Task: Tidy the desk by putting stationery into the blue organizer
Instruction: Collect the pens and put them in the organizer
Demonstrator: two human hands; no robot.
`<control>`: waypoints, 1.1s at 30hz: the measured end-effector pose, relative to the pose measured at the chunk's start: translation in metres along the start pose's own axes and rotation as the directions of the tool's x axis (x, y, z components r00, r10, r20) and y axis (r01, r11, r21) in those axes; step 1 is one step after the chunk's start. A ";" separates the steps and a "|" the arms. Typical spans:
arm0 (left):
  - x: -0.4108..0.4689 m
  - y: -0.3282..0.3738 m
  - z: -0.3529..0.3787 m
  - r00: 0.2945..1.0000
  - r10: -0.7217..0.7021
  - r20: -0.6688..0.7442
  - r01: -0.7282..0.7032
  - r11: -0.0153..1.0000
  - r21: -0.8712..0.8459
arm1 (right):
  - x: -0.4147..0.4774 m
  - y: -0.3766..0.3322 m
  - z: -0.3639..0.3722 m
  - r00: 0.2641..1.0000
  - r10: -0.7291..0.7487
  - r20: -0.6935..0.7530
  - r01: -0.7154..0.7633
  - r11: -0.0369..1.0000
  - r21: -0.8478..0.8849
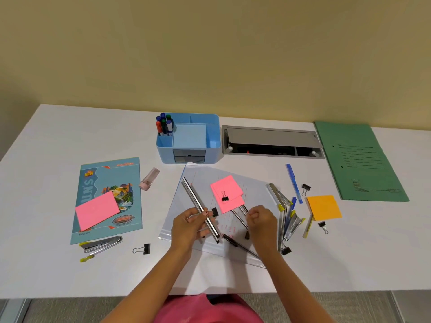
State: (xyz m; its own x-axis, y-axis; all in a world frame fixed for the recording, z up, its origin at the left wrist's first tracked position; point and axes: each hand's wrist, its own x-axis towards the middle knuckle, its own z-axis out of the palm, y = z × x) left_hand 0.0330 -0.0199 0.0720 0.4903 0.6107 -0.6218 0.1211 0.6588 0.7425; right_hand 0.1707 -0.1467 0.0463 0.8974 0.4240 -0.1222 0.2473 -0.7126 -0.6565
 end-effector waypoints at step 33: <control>0.000 -0.006 0.010 0.999 0.032 0.026 -0.034 0.995 0.096 | -0.046 -0.047 0.014 0.978 -0.141 0.157 0.112 0.977 0.181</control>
State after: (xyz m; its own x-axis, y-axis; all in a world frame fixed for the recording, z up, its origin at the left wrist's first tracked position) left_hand 0.0411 -0.0286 0.0703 0.5158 0.6201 -0.5912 0.1864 0.5923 0.7838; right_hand 0.1129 -0.1247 0.0728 0.7850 0.6025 -0.1437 0.2760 -0.5479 -0.7897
